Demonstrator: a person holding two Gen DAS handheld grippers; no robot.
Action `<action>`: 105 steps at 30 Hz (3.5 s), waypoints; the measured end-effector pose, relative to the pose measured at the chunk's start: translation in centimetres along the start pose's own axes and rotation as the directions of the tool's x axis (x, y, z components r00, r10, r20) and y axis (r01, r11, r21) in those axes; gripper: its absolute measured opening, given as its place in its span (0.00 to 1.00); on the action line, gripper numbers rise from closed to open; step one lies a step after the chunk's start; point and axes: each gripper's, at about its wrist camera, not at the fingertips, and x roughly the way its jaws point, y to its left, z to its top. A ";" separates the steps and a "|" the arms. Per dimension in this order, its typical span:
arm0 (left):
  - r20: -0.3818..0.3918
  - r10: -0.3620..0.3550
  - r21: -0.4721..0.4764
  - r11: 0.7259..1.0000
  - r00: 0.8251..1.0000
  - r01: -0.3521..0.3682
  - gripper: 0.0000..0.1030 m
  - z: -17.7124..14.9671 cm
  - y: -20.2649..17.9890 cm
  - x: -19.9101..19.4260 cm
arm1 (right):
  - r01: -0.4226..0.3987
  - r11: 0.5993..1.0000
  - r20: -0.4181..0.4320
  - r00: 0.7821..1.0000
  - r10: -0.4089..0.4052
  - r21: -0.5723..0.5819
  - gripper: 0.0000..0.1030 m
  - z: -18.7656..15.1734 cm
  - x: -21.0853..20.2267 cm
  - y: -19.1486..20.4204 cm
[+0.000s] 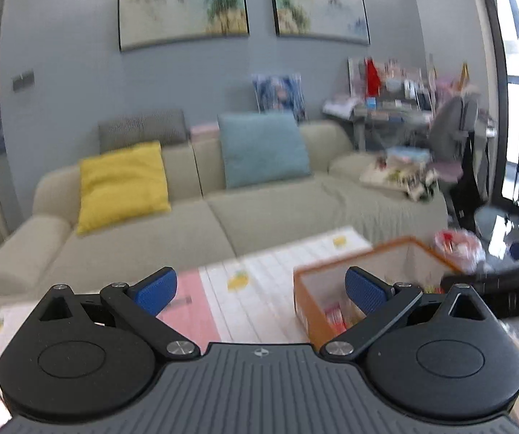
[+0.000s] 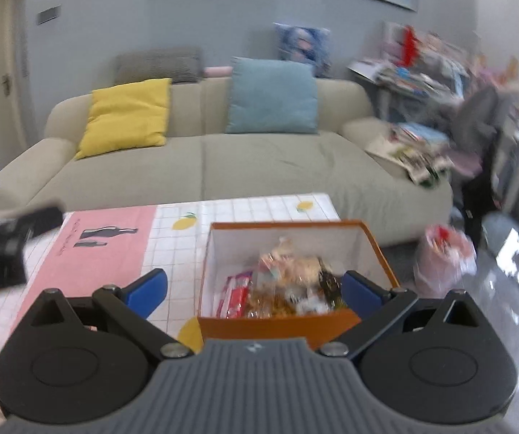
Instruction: Organize snacks
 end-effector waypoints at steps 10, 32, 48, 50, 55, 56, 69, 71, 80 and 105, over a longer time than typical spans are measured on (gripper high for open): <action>-0.219 0.014 0.040 0.999 0.976 -0.005 1.00 -2.5 -0.4 0.9 | 0.064 0.994 -0.051 0.996 -0.069 -0.091 0.97 -3.8 -0.6 2.2; -0.297 0.020 0.013 1.000 0.955 -0.017 1.00 -3.5 0.2 1.2 | 0.045 0.993 -0.087 0.995 -0.055 -0.111 0.97 -4.1 -0.4 2.8; -0.302 0.015 0.005 1.000 0.953 -0.014 1.00 -3.6 0.1 1.1 | 0.035 0.993 -0.108 0.993 -0.048 -0.116 0.97 -4.3 -0.1 2.9; -0.302 0.015 0.005 1.000 0.953 -0.015 1.00 -3.6 0.1 1.1 | 0.035 0.992 -0.107 0.993 -0.048 -0.117 0.97 -4.3 -0.1 2.9; -0.302 0.015 0.004 1.000 0.953 -0.014 1.00 -3.6 0.0 1.1 | 0.034 0.992 -0.108 0.993 -0.047 -0.118 0.97 -4.2 -0.1 2.9; -0.302 0.014 0.005 1.000 0.953 -0.014 1.00 -3.7 -0.1 1.0 | 0.034 0.992 -0.108 0.993 -0.047 -0.118 0.97 -4.2 -0.1 2.9; -0.303 0.014 0.003 1.000 0.953 -0.014 1.00 -3.6 -0.1 1.0 | 0.033 0.992 -0.108 0.993 -0.046 -0.121 0.97 -4.3 0.0 2.9; -0.304 0.014 0.003 1.000 0.953 -0.013 1.00 -3.6 -0.1 1.0 | 0.033 0.992 -0.110 0.993 -0.046 -0.122 0.97 -4.3 0.0 2.9; -0.309 0.019 -0.005 1.000 0.951 -0.022 1.00 -3.6 0.0 0.9 | 0.024 0.990 -0.111 0.993 -0.040 -0.138 0.97 -4.5 0.0 2.6; -0.311 0.021 -0.007 1.000 0.950 -0.024 1.00 -3.6 0.2 1.1 | 0.013 0.989 -0.119 0.992 -0.031 -0.150 0.97 -4.6 0.2 2.2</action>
